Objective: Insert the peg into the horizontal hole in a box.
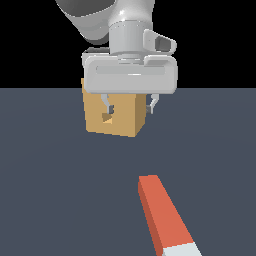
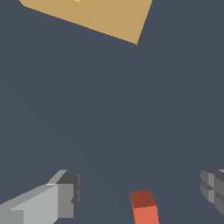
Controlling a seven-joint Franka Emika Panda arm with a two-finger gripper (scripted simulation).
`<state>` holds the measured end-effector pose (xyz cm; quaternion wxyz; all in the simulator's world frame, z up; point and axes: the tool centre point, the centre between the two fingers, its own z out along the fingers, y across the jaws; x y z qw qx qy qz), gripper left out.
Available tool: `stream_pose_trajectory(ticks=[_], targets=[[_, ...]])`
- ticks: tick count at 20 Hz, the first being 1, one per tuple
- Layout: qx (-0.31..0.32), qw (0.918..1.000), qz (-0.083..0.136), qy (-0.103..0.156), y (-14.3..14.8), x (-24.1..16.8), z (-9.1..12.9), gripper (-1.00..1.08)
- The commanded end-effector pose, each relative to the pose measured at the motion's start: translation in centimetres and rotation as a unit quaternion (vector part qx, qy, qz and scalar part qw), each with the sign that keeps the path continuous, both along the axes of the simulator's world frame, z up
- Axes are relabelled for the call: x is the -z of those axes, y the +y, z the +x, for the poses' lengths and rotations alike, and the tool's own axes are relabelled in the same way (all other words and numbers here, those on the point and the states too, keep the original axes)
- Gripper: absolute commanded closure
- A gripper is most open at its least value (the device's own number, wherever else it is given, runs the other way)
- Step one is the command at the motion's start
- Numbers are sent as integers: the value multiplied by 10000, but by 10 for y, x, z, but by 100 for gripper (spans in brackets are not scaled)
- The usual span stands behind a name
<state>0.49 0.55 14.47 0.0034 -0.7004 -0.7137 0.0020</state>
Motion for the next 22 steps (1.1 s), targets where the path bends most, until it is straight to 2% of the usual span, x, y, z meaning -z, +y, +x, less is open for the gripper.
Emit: stream_pose_trajectory(ticks=[1, 6, 11, 22], targets=[[0, 10000, 0, 0, 0, 0, 0, -92], [-19, 10000, -1, -1, -7, 2, 1, -92], [-74, 10000, -2, -4, -30, 9, 3, -92], [-313, 9995, -7, -18, -125, 36, 19, -92]])
